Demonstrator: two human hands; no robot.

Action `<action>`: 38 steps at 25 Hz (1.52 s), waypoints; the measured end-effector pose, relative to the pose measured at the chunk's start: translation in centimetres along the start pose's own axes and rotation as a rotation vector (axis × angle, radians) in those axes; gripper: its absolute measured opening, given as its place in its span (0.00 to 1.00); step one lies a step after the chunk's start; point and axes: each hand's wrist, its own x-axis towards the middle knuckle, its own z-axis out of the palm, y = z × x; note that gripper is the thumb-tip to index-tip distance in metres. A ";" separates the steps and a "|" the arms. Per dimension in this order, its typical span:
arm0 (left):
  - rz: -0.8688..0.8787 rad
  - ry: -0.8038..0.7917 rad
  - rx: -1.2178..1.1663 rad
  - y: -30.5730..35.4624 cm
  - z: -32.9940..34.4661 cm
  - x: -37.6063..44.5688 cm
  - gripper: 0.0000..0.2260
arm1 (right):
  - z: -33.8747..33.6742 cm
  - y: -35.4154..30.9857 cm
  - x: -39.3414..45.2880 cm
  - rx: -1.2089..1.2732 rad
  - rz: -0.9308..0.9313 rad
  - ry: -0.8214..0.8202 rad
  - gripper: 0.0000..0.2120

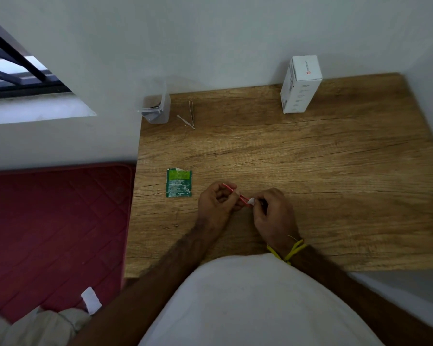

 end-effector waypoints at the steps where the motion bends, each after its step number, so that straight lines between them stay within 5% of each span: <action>1: -0.001 0.004 -0.004 0.1 0.0 0.0 0.07 | 0.0 0.0 0.0 -0.005 0.004 -0.002 0.04; 17: 0.033 0.062 0.124 -0.1 0.3 -0.2 0.06 | 0.4 -1.9 0.9 0.100 0.261 -0.072 0.04; 25: -0.037 0.043 0.018 0.1 0.4 -0.3 0.05 | 0.2 -1.2 0.8 0.055 0.234 -0.059 0.04; 38: 0.076 0.077 0.286 0.0 0.2 -0.5 0.06 | 0.0 -2.0 0.9 0.125 0.323 -0.068 0.05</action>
